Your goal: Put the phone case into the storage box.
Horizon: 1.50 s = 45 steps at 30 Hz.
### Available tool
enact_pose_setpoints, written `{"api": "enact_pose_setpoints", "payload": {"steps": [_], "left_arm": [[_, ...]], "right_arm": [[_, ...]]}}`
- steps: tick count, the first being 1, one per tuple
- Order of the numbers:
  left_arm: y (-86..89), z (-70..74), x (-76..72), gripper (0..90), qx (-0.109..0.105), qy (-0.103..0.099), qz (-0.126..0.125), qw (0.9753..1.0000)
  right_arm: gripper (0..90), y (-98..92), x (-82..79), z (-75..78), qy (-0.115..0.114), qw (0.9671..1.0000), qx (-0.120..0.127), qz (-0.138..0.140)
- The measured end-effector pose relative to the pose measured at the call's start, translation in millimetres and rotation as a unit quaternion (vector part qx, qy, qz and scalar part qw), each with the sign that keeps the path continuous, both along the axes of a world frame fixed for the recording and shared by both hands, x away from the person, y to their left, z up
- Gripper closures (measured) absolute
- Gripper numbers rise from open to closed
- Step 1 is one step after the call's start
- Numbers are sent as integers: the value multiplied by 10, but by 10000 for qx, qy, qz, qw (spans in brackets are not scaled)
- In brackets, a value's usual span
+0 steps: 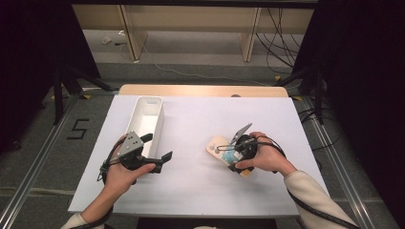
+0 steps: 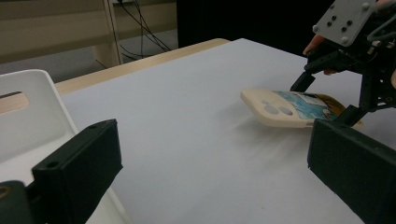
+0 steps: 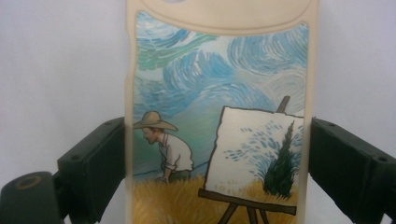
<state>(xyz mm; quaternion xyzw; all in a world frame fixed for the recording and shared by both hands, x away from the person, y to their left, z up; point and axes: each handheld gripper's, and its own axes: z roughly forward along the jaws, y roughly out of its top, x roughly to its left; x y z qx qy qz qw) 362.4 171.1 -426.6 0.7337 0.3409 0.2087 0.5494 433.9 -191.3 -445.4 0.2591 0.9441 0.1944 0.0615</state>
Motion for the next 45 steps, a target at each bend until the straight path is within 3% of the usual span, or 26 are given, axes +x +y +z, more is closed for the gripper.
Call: {"api": "enact_pose_setpoints", "payload": {"steps": [5, 6, 9, 10, 12, 14, 19, 20, 22, 23, 26, 27, 28, 30, 31, 33, 42, 43, 45], "left_arm": [[0, 1, -1, 26, -10, 2, -4, 10000], [0, 3, -2, 26, -10, -3, -4, 10000], [-3, 6, -1, 27, -9, -13, -1, 10000], [-5, 6, -2, 27, -9, -9, -7, 10000], [-9, 5, -2, 27, -13, -10, -5, 10000], [-11, 6, 1, 27, -18, -6, -3, 10000], [-37, 26, 8, 29, -41, -19, -20, 10000], [-44, 33, 10, 29, -45, -24, -22, 10000], [-60, 50, 26, 30, -64, -33, -24, 10000], [-66, 58, 34, 30, -64, -36, -30, 10000], [-112, 96, 67, 34, -118, -23, -43, 9999], [-133, 115, 78, 34, -125, -30, -48, 9999], [-164, 144, 93, 39, -138, -39, -67, 9999], [-226, 200, 127, 40, -138, -83, -111, 9998], [-265, 230, 147, 42, -150, -106, -139, 9997], [-339, 284, 192, 43, -154, -139, -198, 9996], [-772, 446, 511, 51, -135, -11, -387, 9992], [-800, 462, 576, 53, -80, -186, -474, 9987], [-880, 477, 607, 54, -195, 99, -446, 9988]], "right_arm": [[113, -27, 3, 50, -176, 9991, 358, -155], [113, -45, 7, 71, -319, 9976, 580, -204], [113, -63, 12, 82, -453, 9956, 789, -233], [113, -82, -6, 93, -545, 9927, 1019, -353], [112, -95, -16, 92, -607, 9911, 1124, -371], [113, -132, -66, 79, -745, 9857, 1438, -475], [113, -161, -98, 77, -936, 9790, 1719, -564], [113, -159, -108, 81, -1047, 9754, 1839, -627], [113, -156, -110, 91, -1154, 9721, 1935, -657], [113, -156, -110, 91, -1154, 9721, 1935, -657], [112, -137, -125, 112, -1320, 9658, 2112, -722], [112, -137, -125, 112, -1320, 9658, 2112, -722], [113, -118, -136, 118, -1412, 9626, 2175, -788], [113, -111, -138, 119, -1431, 9614, 2204, -810], [113, -85, -143, 125, -1520, 9576, 2286, -877], [113, -63, -148, 134, -1566, 9553, 2333, -918], [113, 51, -176, 145, -1713, 9499, 2439, -944], [113, 68, -182, 148, -1744, 9488, 2453, -953], [113, 79, -189, 151, -1769, 9480, 2462, -967]]}}
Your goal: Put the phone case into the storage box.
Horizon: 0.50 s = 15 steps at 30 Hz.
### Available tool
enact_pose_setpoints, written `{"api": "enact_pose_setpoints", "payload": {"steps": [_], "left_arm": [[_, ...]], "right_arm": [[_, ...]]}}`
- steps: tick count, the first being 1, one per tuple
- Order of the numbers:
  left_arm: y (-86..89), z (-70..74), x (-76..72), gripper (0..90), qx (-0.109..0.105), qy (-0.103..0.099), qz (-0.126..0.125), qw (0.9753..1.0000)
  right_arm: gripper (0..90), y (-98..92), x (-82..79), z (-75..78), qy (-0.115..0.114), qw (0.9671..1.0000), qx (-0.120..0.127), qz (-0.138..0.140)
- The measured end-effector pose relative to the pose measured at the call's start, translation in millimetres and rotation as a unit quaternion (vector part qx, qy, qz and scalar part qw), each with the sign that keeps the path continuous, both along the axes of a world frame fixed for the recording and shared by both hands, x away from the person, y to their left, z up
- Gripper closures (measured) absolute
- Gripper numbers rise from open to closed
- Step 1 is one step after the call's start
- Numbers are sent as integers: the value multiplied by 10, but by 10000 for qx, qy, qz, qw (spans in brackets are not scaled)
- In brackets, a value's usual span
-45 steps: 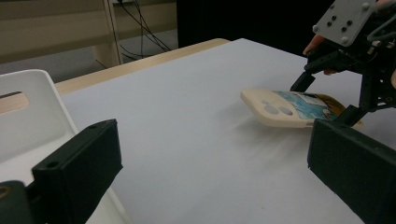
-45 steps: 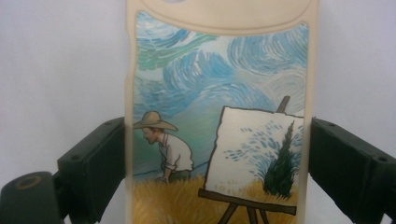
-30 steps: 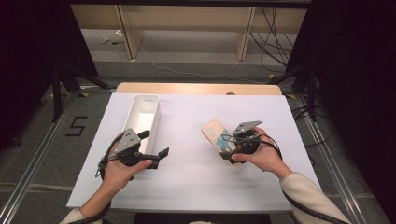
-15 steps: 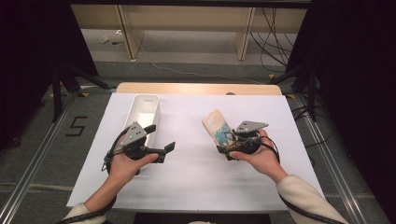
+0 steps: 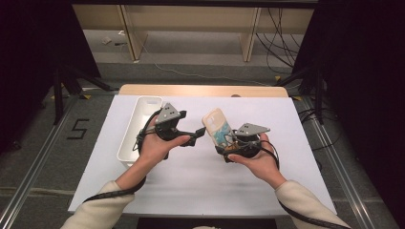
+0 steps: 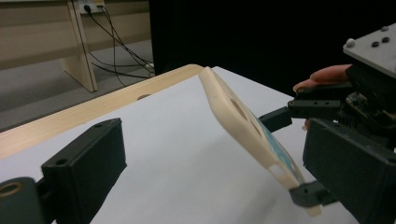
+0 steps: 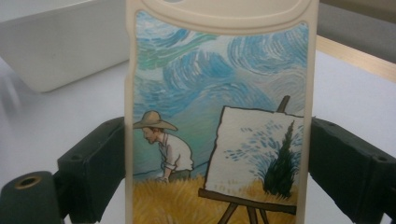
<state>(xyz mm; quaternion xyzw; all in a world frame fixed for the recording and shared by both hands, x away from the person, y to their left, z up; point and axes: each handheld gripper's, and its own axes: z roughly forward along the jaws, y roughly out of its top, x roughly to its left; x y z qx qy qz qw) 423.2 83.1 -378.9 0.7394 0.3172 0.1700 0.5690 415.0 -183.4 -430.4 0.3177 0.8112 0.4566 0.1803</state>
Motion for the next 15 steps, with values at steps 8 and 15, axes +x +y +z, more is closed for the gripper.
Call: {"api": "enact_pose_setpoints", "payload": {"steps": [8, 15], "left_arm": [[-195, 47, 188, 79, 73, 217, -56, 9997], [-259, 38, 264, 131, 153, 369, 55, 9992]], "right_arm": [[113, 44, -10, -25, -62, 10000, -16, -21], [114, 135, -35, -49, -140, 9998, -112, 41]]}}
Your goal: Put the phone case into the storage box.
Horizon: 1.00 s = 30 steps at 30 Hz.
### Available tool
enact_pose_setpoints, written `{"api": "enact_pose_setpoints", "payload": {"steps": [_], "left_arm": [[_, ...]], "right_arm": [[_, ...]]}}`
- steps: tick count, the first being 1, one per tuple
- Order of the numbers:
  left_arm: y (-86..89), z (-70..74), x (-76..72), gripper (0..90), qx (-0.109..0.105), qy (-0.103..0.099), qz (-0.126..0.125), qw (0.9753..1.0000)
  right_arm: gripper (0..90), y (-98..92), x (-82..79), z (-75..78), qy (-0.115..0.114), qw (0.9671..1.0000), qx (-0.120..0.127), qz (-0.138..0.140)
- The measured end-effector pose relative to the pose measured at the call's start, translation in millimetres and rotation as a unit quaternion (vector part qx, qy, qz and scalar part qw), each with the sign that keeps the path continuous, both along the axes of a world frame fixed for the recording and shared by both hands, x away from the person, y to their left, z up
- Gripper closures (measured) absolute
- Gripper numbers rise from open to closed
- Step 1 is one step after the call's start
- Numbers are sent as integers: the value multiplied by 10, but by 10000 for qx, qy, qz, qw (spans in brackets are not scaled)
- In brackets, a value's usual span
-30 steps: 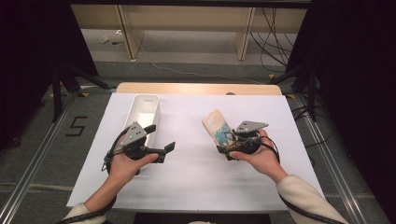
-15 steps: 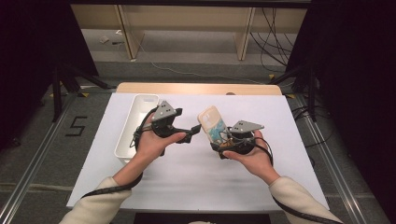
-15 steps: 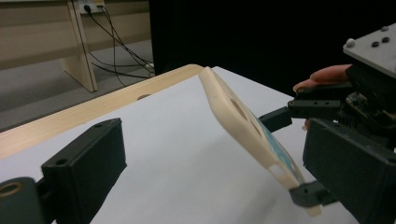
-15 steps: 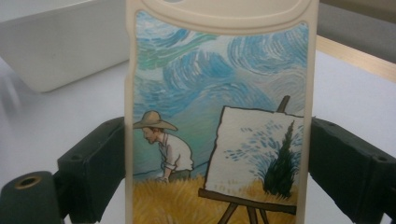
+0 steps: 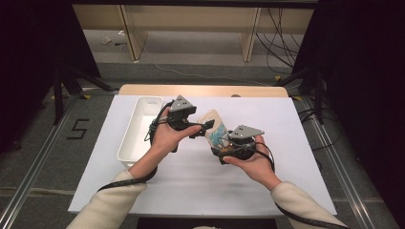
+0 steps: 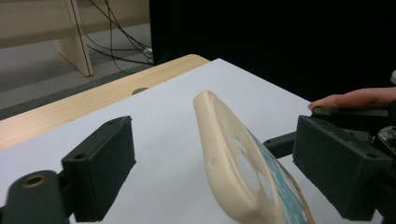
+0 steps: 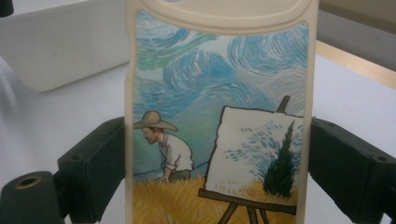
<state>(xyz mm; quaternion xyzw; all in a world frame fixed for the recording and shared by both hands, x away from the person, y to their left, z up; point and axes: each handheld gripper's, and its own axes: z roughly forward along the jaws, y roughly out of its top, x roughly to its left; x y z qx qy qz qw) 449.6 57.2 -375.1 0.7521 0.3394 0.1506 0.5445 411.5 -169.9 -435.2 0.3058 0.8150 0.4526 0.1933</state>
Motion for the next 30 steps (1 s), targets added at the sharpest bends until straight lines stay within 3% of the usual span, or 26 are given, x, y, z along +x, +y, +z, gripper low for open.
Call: {"api": "enact_pose_setpoints", "payload": {"steps": [30], "left_arm": [[-128, -17, 122, 245, 69, 54, -7, 10000]], "right_arm": [[114, 66, -41, -7, -240, 9995, -174, 74]]}}
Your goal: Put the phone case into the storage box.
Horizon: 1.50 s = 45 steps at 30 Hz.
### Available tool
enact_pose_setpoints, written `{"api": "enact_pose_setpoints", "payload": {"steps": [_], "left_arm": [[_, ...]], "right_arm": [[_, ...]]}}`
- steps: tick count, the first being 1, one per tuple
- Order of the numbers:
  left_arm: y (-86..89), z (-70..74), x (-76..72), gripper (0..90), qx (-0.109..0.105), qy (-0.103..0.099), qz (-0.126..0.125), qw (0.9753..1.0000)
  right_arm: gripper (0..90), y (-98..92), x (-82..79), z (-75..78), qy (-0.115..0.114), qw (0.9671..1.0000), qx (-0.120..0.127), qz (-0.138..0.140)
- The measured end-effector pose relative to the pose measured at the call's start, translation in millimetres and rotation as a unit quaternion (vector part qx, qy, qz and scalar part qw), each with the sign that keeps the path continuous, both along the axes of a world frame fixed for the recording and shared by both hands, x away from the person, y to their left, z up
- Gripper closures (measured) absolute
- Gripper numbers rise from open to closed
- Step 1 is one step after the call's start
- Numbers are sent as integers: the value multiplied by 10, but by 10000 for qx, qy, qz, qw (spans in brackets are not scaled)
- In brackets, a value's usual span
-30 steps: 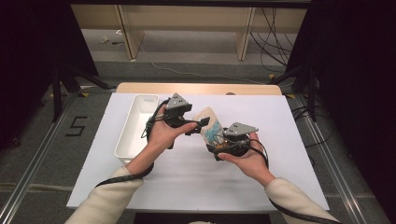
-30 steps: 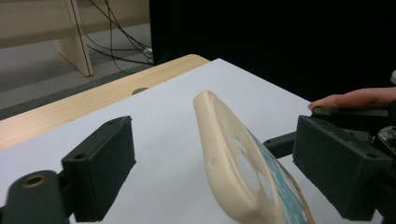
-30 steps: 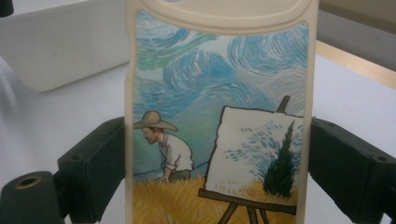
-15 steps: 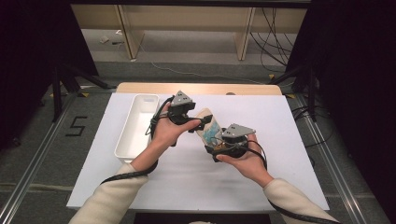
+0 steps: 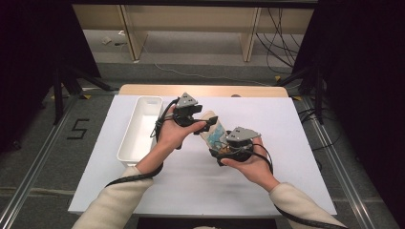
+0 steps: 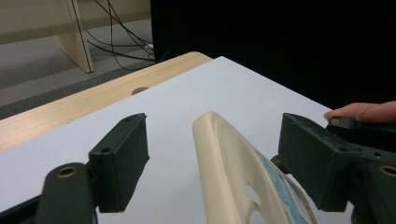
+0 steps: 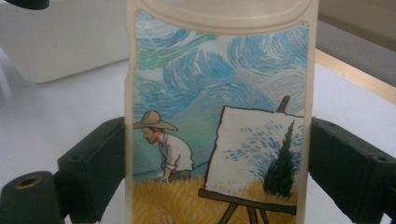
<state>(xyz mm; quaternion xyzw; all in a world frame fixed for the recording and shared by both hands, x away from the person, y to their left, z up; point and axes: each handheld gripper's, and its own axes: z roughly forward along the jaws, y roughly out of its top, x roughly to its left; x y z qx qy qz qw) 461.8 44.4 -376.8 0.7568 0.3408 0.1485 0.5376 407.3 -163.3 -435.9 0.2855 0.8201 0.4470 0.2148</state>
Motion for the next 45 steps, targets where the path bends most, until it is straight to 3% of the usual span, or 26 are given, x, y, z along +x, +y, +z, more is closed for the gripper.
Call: {"api": "enact_pose_setpoints", "payload": {"steps": [7, 22, 45], "left_arm": [[-7, -10, -4, 286, 9, 43, 0, 10000], [16, -15, 11, 419, -35, 344, 45, 9994], [34, -39, 25, 638, -331, 615, -19, 9976]], "right_arm": [[114, 9, -10, -8, -17, 10000, -18, 9], [114, 25, -21, -23, -98, 9999, -99, 24], [113, 33, -17, -37, -138, 9998, -152, 55]]}}
